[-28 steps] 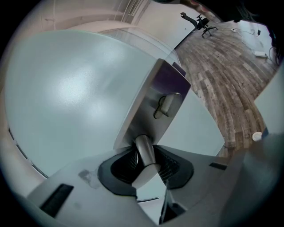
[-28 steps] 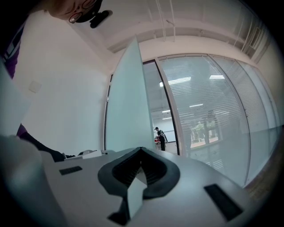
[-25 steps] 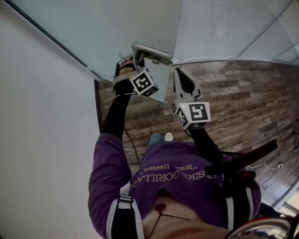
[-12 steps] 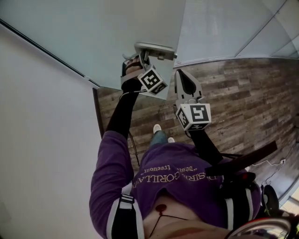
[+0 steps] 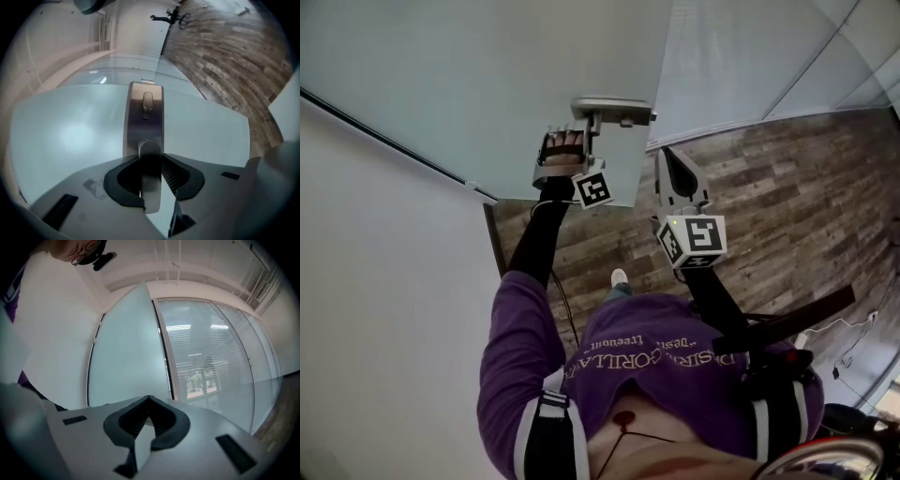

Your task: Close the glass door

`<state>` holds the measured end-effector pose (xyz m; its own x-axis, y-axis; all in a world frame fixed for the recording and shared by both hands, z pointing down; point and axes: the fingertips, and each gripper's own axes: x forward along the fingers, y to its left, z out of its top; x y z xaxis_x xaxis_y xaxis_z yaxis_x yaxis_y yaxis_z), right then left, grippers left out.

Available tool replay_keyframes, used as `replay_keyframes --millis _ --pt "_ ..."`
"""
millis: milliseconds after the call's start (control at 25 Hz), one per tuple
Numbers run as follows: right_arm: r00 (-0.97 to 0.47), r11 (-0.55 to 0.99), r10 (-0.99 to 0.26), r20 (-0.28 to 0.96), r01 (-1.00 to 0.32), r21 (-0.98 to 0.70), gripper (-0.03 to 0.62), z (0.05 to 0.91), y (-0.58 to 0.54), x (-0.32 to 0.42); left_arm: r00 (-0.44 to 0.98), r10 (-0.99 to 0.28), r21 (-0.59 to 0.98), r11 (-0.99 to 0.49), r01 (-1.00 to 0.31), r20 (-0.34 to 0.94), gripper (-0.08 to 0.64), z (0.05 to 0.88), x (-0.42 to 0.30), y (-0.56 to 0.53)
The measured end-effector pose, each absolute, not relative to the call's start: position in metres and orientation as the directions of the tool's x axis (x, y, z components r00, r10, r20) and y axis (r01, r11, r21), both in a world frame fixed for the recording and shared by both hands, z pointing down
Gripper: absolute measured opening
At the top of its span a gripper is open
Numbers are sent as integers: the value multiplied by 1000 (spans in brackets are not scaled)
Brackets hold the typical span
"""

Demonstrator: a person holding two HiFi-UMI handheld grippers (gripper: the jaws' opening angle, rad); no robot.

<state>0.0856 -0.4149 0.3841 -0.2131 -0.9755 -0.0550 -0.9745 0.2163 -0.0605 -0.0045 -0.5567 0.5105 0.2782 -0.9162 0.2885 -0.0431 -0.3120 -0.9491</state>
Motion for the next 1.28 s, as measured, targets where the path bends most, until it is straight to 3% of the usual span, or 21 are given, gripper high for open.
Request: replay_keyframes --millis 160,520,1000,1280 --pt "-204 207 -978 -50 -977 -61 -3 384 -429 91 244 -925 -955 -297 15 292 55 489 0 -575" --pt "-167 171 -984 -64 -984 -59 -3 384 -461 88 226 -881 -908 -416 53 417 48 499 8 -610" --pt "-181 184 -982 -47 -980 -70 -3 385 -501 115 217 -901 -919 -393 -39 376 46 494 29 -656" --pt "-257 260 -965 -48 -963 -70 -3 378 -543 133 130 -911 -919 -394 -4 390 46 490 24 -684"
